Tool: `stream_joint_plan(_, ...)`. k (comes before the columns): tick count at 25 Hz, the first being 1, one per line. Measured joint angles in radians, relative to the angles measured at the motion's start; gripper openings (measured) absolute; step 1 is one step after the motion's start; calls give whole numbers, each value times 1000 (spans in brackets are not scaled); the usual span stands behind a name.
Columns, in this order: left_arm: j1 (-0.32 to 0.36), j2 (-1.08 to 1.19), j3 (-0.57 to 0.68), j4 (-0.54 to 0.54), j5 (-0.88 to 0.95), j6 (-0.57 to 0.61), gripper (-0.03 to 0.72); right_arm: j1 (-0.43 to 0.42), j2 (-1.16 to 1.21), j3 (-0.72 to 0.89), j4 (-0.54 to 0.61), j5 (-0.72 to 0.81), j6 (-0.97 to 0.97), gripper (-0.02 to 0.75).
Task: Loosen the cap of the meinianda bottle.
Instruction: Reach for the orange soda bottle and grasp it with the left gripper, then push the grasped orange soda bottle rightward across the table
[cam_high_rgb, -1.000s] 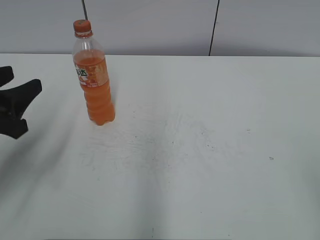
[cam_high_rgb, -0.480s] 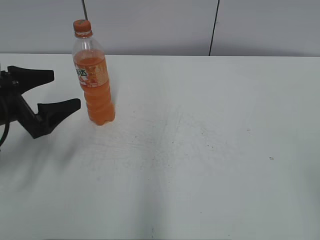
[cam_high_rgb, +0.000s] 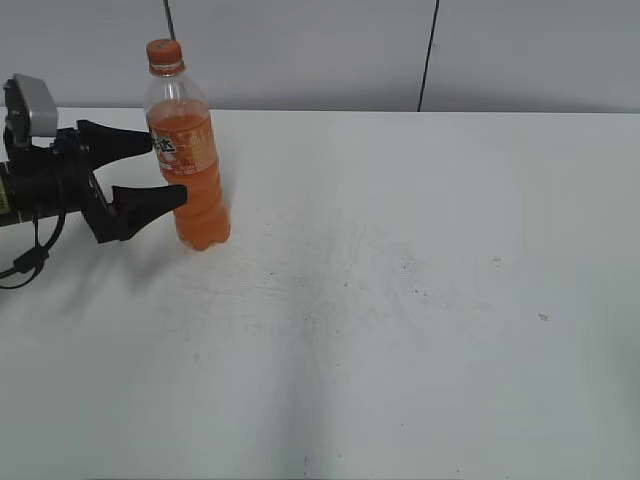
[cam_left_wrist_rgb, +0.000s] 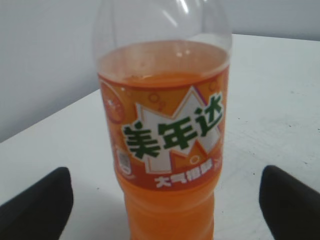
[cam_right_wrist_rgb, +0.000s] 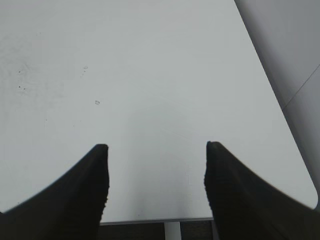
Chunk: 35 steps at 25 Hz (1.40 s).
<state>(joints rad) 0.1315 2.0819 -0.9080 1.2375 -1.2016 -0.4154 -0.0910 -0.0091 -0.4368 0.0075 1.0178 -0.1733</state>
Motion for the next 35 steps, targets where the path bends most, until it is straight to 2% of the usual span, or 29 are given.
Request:
stream_joint_plan(6,-13,108,-182,140,-1,-115,678,0,0,0,0,0,0,459)
stream_joint_plan(12,-75,178,-353,267,-3,-249,644,0,0,0,0,-1,0,459)
stream_joint_plan(14,-96,191,-384,284,-3,-272,608,0,0,0,0,-1,0,459)
stream_joint_plan(21,-102,204,-393,284,-2,-285,424,0,0,0,0,-1,0,459)
stream_joint_plan(35,-106,201,-393,275,10,-319,418,0,0,0,0,-1,0,459)
